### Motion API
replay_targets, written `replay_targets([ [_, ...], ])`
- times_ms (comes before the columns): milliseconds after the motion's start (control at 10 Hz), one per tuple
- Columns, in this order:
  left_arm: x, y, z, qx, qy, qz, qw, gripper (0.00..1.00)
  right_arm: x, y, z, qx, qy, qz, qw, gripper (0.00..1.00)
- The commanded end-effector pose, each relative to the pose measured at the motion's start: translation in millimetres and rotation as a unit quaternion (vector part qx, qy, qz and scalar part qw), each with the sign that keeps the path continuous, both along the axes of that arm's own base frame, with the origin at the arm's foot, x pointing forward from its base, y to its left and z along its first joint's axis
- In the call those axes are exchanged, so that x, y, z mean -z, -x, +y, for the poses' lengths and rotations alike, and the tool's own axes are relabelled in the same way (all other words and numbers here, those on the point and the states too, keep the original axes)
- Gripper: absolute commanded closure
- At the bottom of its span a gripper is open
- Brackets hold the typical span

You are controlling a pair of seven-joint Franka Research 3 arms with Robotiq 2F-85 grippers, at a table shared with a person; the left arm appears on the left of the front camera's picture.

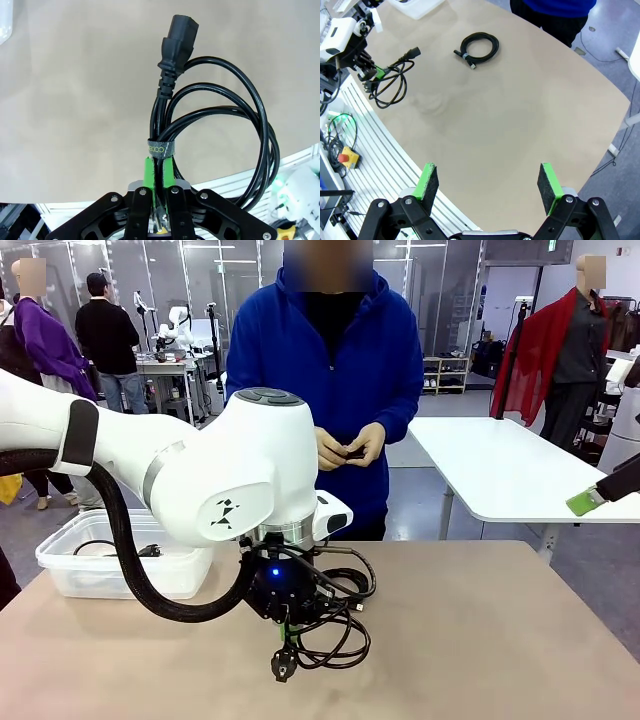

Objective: Organize and store the cables.
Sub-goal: Place the Power Cable into the Organizing box.

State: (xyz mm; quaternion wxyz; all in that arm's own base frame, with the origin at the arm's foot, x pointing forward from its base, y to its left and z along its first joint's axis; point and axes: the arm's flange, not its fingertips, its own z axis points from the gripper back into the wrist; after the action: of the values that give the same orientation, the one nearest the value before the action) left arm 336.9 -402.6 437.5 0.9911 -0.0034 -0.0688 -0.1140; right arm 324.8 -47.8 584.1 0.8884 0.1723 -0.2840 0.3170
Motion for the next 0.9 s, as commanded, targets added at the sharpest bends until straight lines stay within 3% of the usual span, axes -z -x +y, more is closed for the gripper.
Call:
replay_targets([
  [0,-5,1,0,-0.006,0.004,-0.002,1.0,1.0,-3,0,0,0.005,-0.002,0.004,1.0,0.0],
  [100,-5,1,0,-0.006,0.004,-0.002,1.0,1.0,-3,0,0,0.005,-0.002,0.004,1.0,0.0],
  [200,0,0,0,0.0,0.0,0.0,1.0,0.93,-3,0,0,0.005,-0.002,0.004,1.0,0.0],
  [300,-13,17,0,0.053,-0.004,-0.024,0.998,0.93,-3,0,0,0.005,-0.002,0.004,1.0,0.0],
  [400,-23,16,9,0.071,-0.013,-0.064,0.995,0.93,-3,0,0,0.005,-0.002,0.004,1.0,0.0],
  [500,-37,10,21,0.079,0.003,-0.07,0.994,0.93,-3,0,0,0.005,-0.002,0.004,1.0,0.0],
  [800,-60,-11,71,0.121,-0.037,-0.08,0.989,0.93,-3,0,0,0.005,-0.002,0.004,1.0,0.0],
])
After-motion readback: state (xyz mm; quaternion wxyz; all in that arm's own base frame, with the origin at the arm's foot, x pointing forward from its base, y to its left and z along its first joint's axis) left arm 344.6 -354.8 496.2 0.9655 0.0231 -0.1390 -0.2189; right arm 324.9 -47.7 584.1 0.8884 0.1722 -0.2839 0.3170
